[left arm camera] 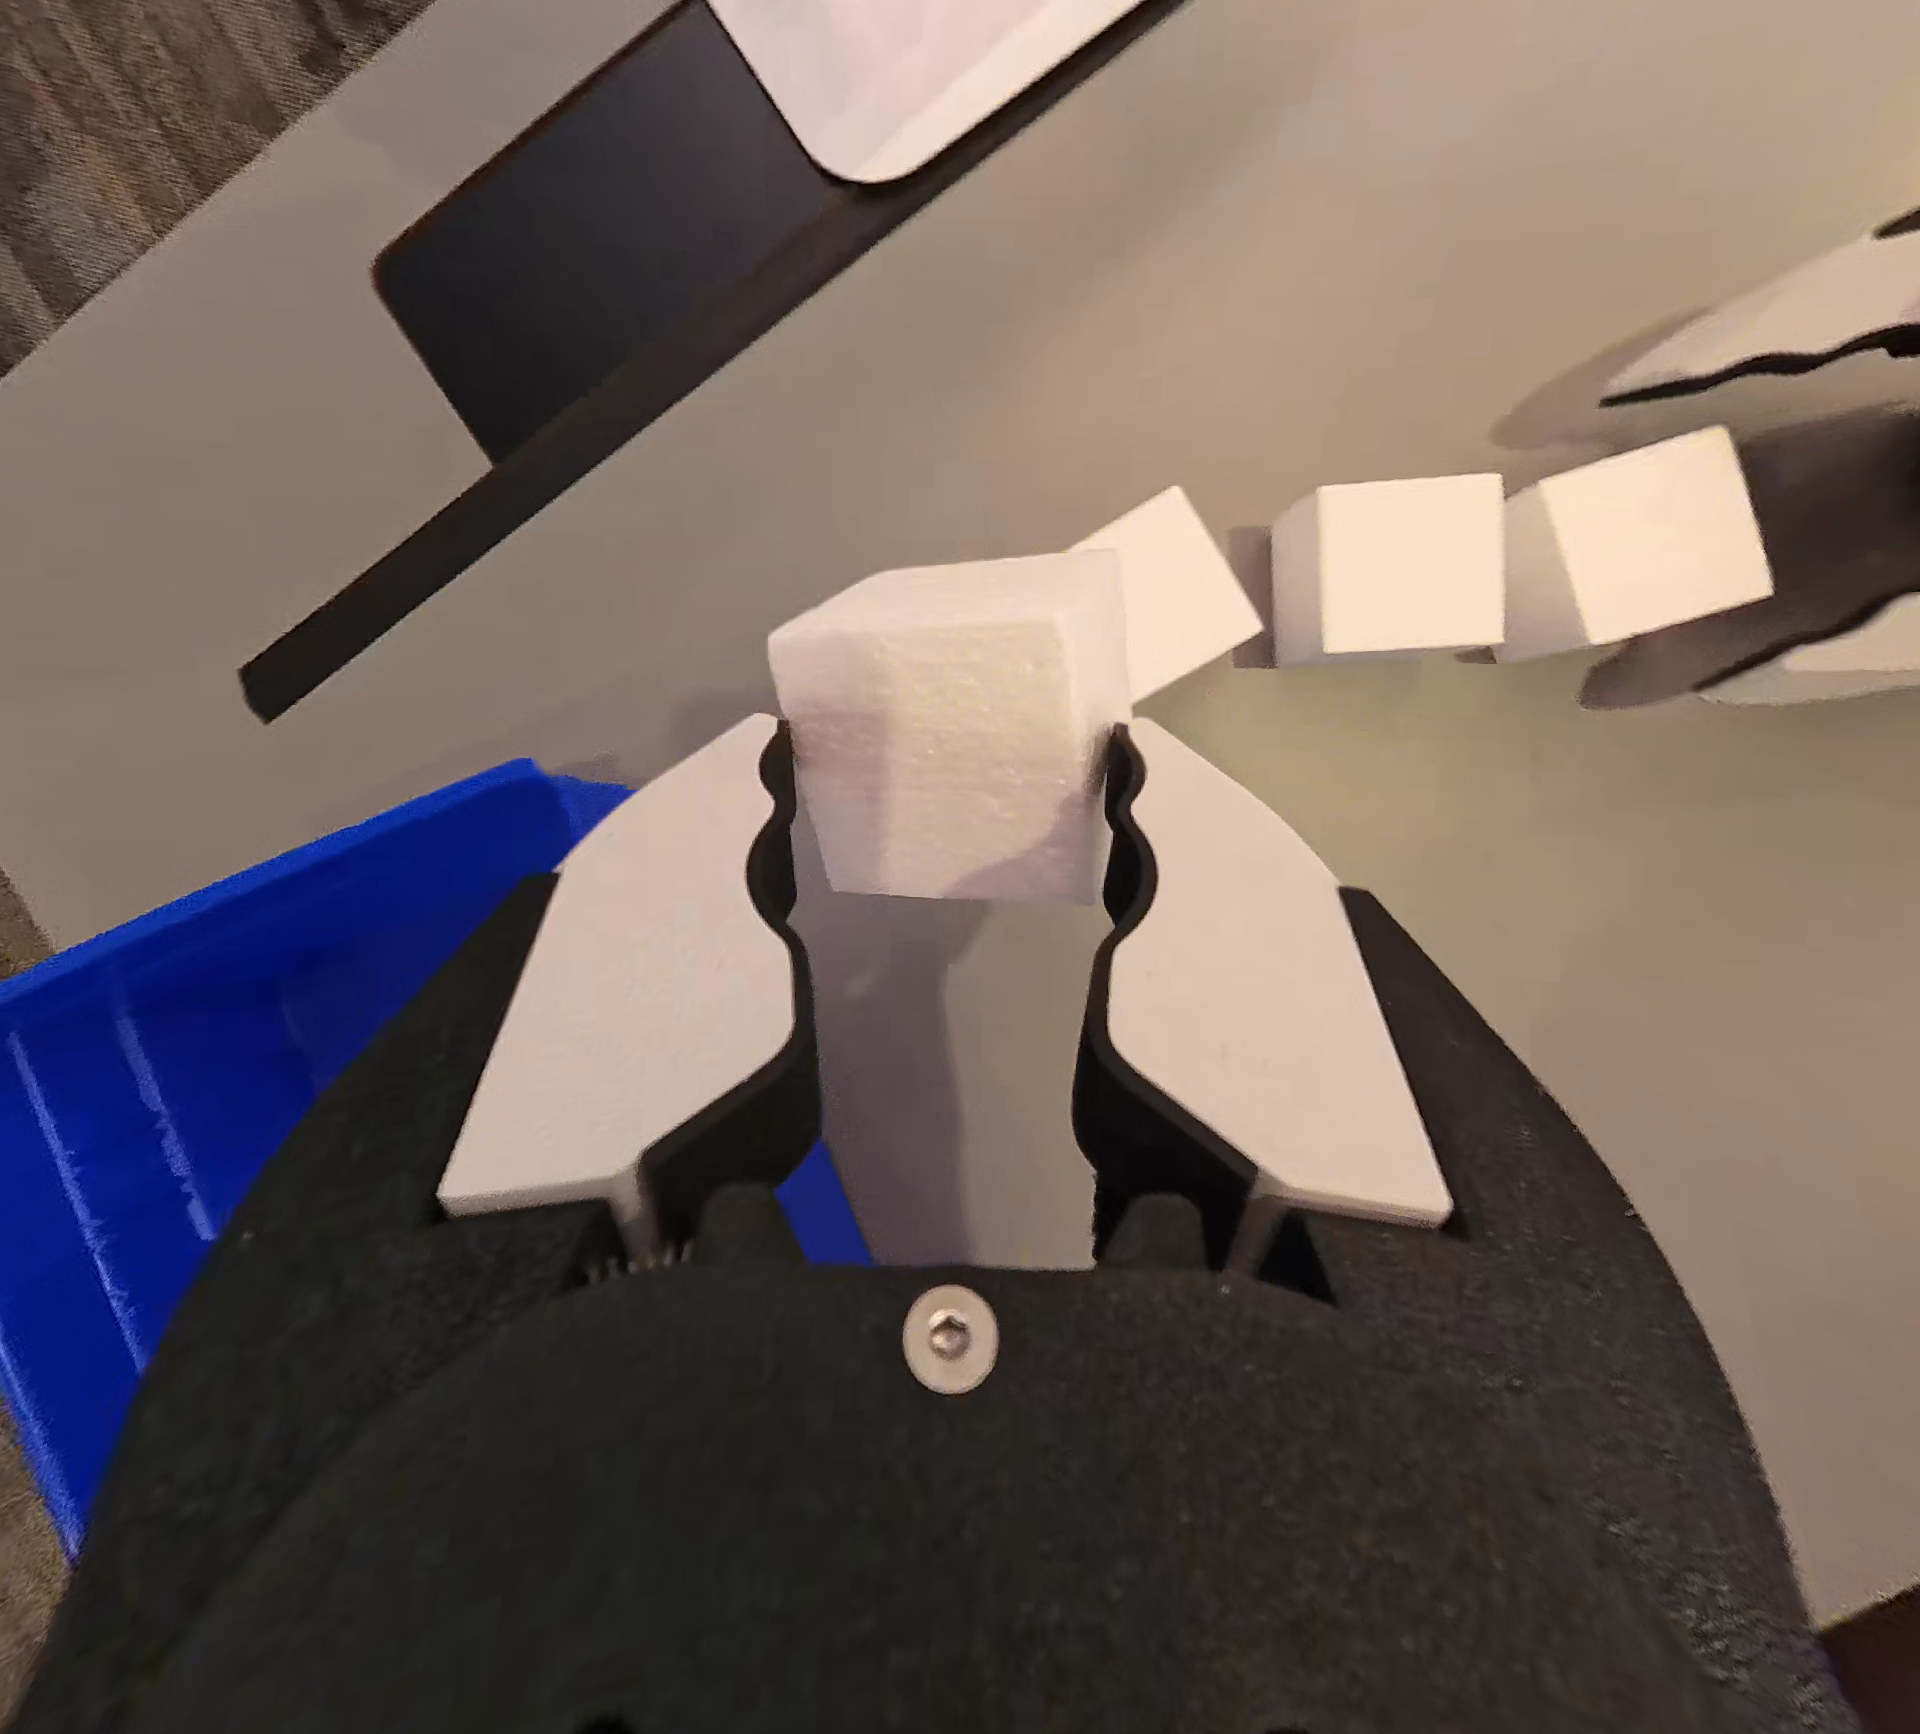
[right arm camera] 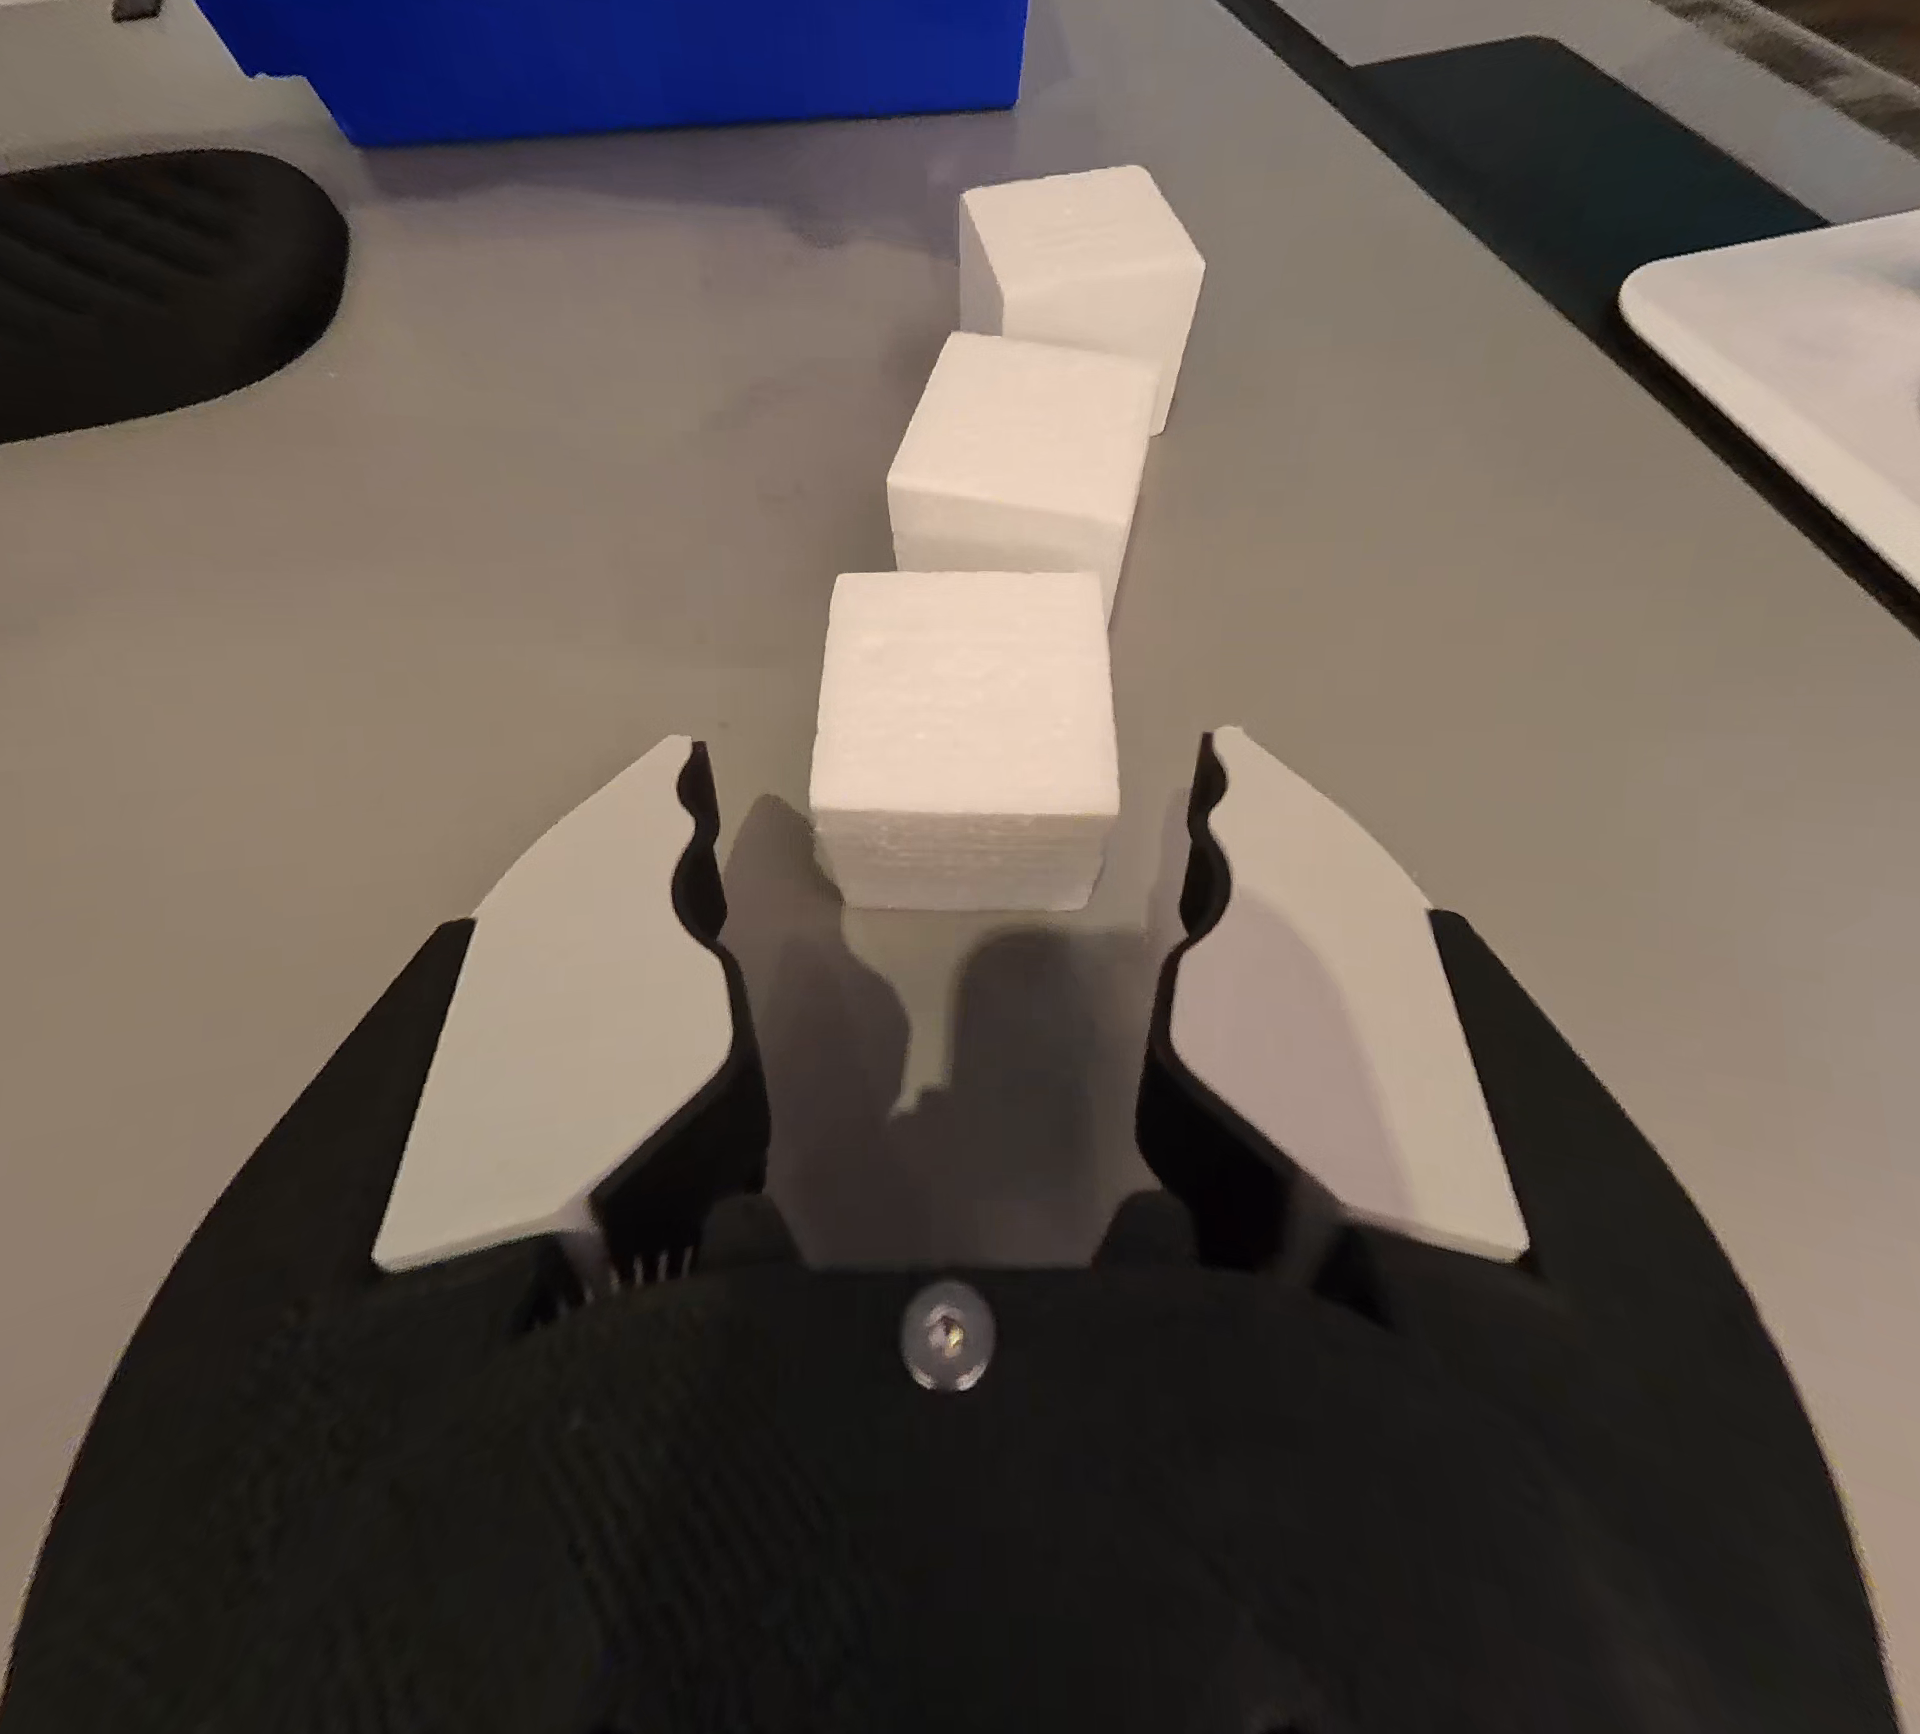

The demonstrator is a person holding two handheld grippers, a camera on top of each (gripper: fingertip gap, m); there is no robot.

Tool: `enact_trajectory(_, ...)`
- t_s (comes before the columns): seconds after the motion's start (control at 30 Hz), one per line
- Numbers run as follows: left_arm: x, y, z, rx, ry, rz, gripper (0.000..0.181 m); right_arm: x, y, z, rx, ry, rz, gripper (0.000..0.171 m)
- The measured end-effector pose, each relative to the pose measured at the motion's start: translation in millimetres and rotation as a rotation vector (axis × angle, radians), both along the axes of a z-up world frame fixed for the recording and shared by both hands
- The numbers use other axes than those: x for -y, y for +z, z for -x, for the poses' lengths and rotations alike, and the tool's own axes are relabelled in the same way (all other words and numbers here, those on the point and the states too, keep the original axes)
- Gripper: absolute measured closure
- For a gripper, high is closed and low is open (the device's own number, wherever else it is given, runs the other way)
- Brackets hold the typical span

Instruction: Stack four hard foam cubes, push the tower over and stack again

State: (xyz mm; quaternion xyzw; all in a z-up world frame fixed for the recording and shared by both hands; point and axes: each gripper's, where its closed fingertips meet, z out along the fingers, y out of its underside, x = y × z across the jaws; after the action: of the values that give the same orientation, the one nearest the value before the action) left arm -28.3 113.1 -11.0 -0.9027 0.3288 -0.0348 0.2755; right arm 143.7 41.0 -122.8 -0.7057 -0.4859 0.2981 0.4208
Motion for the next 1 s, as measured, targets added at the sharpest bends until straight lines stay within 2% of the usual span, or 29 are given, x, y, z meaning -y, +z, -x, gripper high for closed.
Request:
enact_trajectory(0.17, 12.2, -5.7, -13.2, -0.021, -0.043, 0.015, 0.124, -3.8, -12.1, 1.9, 0.109, -0.034, -0.029, 0.112)
enact_trajectory(0.33, 27.3, -16.1, -39.7, -0.019, -0.086, 0.058, 0.124, -5.6, -3.2, -10.3, 0.121, -0.017, -0.022, 0.113)
enact_trajectory(0.53, 40.7, -35.2, -89.4, -0.060, -0.130, 0.083, 0.124, -21.0, 57.8, -74.1, -0.094, -0.114, -0.032, 0.113)
enact_trajectory(0.63, 43.0, -51.9, -104.2, -0.130, -0.139, 0.110, 0.124, -30.1, 76.5, -113.8, -0.222, -0.184, -0.019, 0.113)
enact_trajectory(0.8, 37.7, -63.4, -113.6, -0.216, -0.138, 0.101, 0.124, -39.1, 78.3, -155.5, -0.306, -0.253, -0.001, 0.113)
enact_trajectory(1.0, 34.8, -66.5, -118.5, -0.269, -0.126, 0.109, 0.124, -43.1, 74.9, -164.7, -0.332, -0.268, 0.019, 0.113)
